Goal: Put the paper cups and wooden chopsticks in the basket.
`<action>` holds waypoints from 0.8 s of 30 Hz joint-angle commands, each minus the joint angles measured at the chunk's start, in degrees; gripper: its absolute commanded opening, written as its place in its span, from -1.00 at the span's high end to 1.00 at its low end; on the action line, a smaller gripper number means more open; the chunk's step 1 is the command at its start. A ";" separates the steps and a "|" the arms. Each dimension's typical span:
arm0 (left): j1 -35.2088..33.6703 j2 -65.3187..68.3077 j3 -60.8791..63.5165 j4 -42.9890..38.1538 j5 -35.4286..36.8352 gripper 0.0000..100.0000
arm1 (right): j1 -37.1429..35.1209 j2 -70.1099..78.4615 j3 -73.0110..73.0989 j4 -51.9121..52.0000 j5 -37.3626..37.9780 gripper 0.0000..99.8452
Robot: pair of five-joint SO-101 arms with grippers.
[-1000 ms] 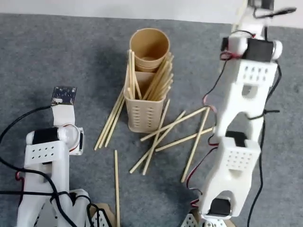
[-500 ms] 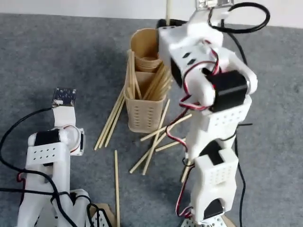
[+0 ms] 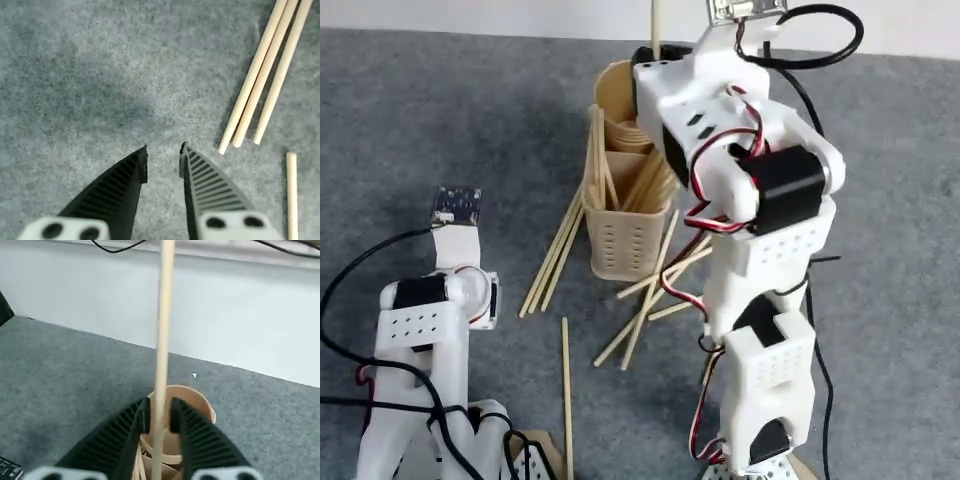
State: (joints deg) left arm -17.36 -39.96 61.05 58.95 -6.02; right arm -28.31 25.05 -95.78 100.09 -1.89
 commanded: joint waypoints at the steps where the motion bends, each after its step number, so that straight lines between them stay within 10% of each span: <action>1: 0.57 -1.19 -0.31 -0.97 0.35 0.72 | -0.31 -0.48 -5.67 0.75 -0.62 0.75; 10: 0.48 -1.19 -0.31 -0.97 0.35 0.72 | 7.34 -8.84 0.84 1.19 2.46 0.75; 20: 0.48 -1.27 -0.31 -0.97 0.35 0.72 | 20.79 -43.91 86.90 -0.04 2.73 0.75; 24: 0.48 -1.27 -0.31 -0.97 0.35 0.72 | 21.05 -52.18 118.55 -16.84 2.29 0.75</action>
State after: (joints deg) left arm -17.36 -39.96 61.05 58.68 -6.02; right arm -8.35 -20.31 -6.02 94.81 0.40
